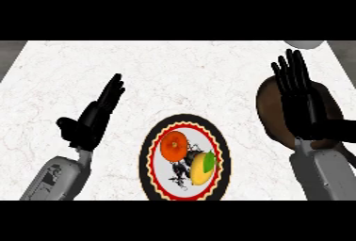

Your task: Pick the squash from the plate and place it in the pan

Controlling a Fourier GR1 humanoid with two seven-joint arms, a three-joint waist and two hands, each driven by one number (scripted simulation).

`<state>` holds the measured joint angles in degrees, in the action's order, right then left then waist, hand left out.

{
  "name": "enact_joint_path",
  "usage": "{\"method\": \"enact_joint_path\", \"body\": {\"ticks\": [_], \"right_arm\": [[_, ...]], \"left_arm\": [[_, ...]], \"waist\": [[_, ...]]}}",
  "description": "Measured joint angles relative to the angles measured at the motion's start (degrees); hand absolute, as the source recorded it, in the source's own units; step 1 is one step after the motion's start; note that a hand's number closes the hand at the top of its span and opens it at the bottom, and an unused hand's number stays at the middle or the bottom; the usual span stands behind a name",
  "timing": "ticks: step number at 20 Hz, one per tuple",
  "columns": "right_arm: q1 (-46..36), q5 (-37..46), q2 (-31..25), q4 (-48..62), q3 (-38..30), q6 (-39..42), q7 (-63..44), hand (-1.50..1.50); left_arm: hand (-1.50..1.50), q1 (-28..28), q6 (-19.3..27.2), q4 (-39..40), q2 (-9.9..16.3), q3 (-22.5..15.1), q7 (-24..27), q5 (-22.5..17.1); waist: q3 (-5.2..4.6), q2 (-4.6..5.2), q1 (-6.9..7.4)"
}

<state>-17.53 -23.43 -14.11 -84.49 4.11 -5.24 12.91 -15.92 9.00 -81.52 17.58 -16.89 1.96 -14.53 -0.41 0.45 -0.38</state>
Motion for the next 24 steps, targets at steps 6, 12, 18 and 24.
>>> {"method": "enact_joint_path", "body": {"ticks": [6, 12, 18, 24], "right_arm": [[-9.9, 11.4, -2.5, -3.1, 16.1, 9.3, -0.9, 1.5], [-21.3, 31.2, -3.1, -0.7, 27.9, 8.8, 5.5, -1.5], [-27.6, 42.8, 1.0, 6.5, 37.5, 9.7, 10.8, -1.5], [-35.9, 58.6, -1.4, 7.8, 49.2, 16.4, -0.3, -1.5]], "left_arm": [[0.0, 1.0, -1.9, 1.5, -2.4, -1.8, -2.0, -1.9], [0.0, 3.0, -3.6, 2.0, -4.6, -2.9, -5.6, -5.4], [0.0, 6.3, -3.4, -1.6, -3.9, -1.8, -8.7, -7.5], [0.0, 7.7, -3.1, -2.1, -3.3, -0.8, -9.7, -8.1]], "waist": [[-0.17, -0.16, 5.24], [-0.06, -0.24, 6.11], [0.27, -0.43, 3.79], [0.16, -1.42, 2.04]]}}
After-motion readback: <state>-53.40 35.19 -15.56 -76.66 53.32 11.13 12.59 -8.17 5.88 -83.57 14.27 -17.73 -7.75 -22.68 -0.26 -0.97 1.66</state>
